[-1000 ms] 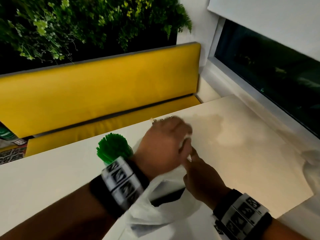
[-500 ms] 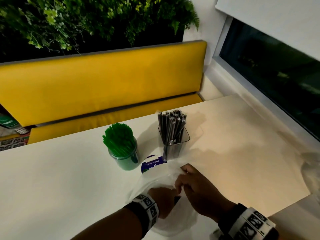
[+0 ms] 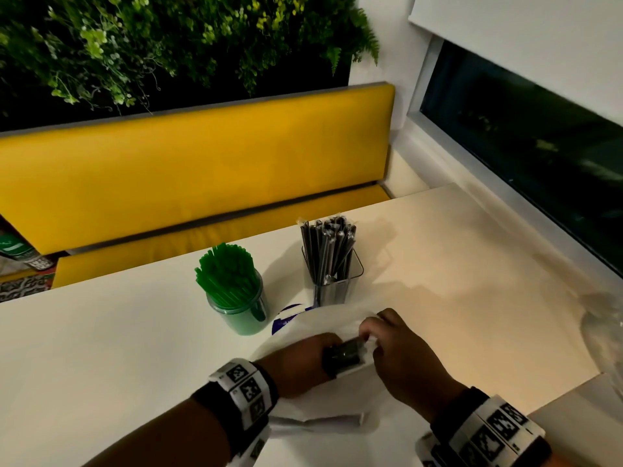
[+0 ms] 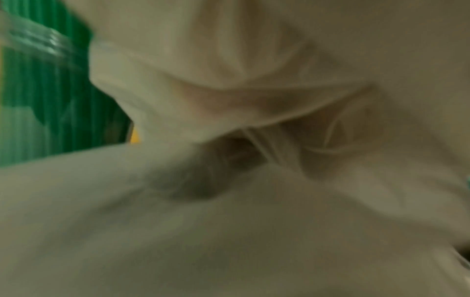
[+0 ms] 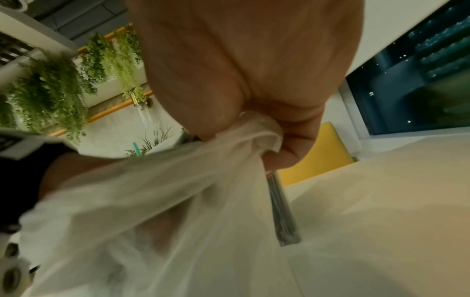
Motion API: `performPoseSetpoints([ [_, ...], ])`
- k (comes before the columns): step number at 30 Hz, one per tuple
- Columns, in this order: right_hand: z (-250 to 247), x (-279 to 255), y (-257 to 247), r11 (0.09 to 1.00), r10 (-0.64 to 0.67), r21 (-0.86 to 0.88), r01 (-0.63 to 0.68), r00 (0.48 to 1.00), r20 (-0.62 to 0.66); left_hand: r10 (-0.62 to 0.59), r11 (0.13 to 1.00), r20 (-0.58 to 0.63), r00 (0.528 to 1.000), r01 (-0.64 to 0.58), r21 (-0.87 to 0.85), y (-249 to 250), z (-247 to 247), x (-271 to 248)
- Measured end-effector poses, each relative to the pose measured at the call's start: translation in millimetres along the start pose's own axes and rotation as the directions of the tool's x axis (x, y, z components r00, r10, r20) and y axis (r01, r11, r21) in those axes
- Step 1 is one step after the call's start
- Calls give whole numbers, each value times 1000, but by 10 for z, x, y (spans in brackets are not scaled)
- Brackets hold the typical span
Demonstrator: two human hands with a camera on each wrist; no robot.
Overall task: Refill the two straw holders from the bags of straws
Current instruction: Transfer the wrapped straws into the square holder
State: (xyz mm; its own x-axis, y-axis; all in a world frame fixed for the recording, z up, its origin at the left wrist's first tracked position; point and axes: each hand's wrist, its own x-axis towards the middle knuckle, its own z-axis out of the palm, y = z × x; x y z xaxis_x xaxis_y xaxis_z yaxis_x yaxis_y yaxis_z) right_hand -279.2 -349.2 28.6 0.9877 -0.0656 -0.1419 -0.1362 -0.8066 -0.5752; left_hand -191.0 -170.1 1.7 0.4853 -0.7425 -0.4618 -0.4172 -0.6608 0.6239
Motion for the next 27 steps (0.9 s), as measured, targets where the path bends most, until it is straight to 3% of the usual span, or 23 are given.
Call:
performPoseSetpoints([
  [6,-30,115,-40,992,-79,101,76,997,24,77,996,54,996,-74,-48,326,-293,-129],
  [8,-78,140,-14,998,-13,67,11,999,29,161,966,-31,986,-164,-198,454,-497,-308],
  [10,-97,166,-2,994,49,-103,-45,998,32,246,849,-202,948,-311,-428,640,-805,-520],
  [11,-86,184,-14,985,45,-169,-38,998,39,252,736,-348,903,-412,-537,736,-976,-586],
  [13,-50,258,-24,976,-24,-213,43,995,94,159,469,-650,743,-636,-613,905,-1323,-601],
  [14,-22,300,-13,971,-52,-228,75,993,106,82,369,-738,670,-708,-602,951,-1463,-538],
  [16,-67,362,-111,941,-24,-334,51,996,86,-65,285,-792,607,-750,-597,978,-1612,-306],
  [21,-143,409,-231,897,30,-441,32,991,133,-305,396,-753,583,-642,-657,793,-1527,437],
  [24,-176,430,-224,901,25,-434,31,992,122,-346,583,-749,565,-495,-644,550,-1391,707],
  [27,-194,449,-208,916,48,-401,1,993,111,-261,802,-733,628,-282,-527,247,-1153,818],
])
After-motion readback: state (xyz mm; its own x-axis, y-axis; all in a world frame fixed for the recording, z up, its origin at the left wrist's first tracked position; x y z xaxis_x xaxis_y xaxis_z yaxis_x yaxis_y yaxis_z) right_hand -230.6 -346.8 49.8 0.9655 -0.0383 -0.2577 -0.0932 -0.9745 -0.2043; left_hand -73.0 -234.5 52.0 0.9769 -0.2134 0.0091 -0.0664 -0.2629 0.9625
